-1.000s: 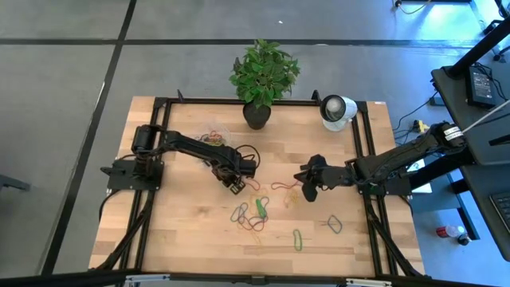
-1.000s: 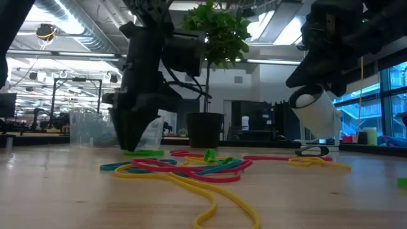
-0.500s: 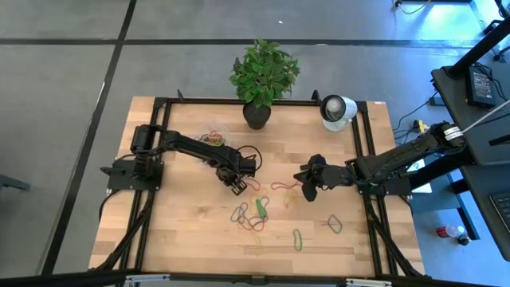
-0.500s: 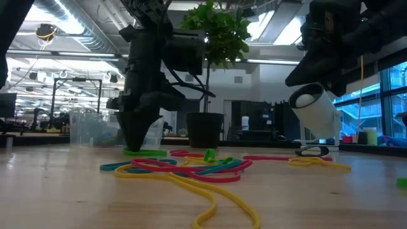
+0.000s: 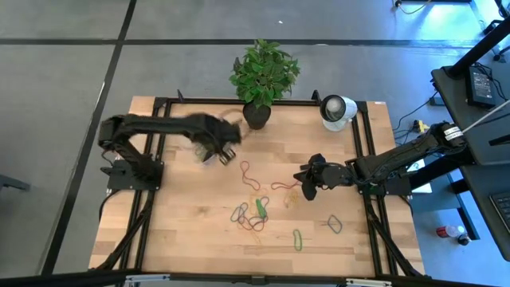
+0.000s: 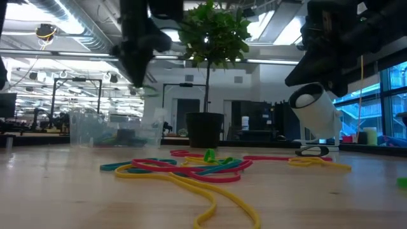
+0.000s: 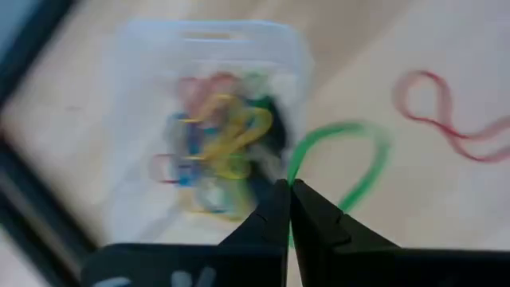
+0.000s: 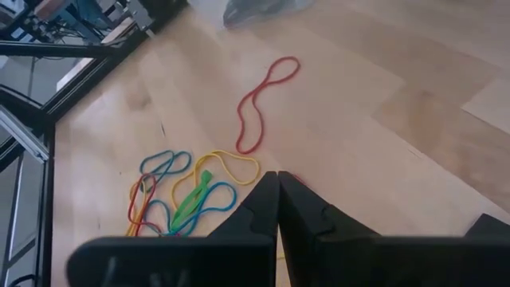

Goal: Pick and place rubber bands into bin
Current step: Put the green rubber band into the transparent bin, then put the red rubber band into the transparent bin

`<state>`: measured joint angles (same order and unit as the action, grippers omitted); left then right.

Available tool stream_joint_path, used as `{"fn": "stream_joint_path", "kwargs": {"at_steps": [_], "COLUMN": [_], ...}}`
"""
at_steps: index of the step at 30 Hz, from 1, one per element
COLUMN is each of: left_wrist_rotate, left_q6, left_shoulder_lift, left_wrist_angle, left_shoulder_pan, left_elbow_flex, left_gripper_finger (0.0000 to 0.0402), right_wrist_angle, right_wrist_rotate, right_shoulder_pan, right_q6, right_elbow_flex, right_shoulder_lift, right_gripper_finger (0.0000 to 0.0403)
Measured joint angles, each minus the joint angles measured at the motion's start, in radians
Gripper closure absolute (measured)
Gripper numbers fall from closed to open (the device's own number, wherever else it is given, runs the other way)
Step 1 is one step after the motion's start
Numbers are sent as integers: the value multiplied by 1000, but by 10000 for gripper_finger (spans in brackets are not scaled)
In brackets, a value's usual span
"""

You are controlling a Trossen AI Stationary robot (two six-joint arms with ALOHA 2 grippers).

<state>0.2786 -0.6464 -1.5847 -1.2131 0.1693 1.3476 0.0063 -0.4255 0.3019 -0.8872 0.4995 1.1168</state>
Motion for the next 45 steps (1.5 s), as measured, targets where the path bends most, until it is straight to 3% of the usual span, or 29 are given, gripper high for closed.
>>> {"fn": "stream_joint_path", "kwargs": {"at_steps": [6, 13, 20, 28, 36, 45], "left_wrist_rotate": [16, -16, -71, -135, -106, -113], "left_q6": [91, 86, 19, -29, -88, -133], "left_shoulder_lift": [75, 70, 70, 71, 79, 35], "left_wrist_angle": [-18, 38, 53, 32, 182, 435], "left_shoulder_pan": [172, 221, 215, 203, 65, -166], "left_elbow_flex": [-38, -203, -266, -172, -37, -77], "left_gripper_finger": [400, 392, 318, 260, 292, 394], "right_wrist_angle": [5, 5, 5, 3, 3, 3], "right_wrist_rotate": [-1, -1, -1, -1, -1, 16], "right_shoulder_pan": [0, 0, 0, 0, 0, 0], "right_q6": [-33, -55, -51, -44, 45, 208], "right_elbow_flex": [0, 0, 0, 0, 0, 0], "right_shoulder_lift": [0, 0, 0, 0, 0, 0], "right_gripper_finger": [393, 393, 393, 393, 393, 400]}}
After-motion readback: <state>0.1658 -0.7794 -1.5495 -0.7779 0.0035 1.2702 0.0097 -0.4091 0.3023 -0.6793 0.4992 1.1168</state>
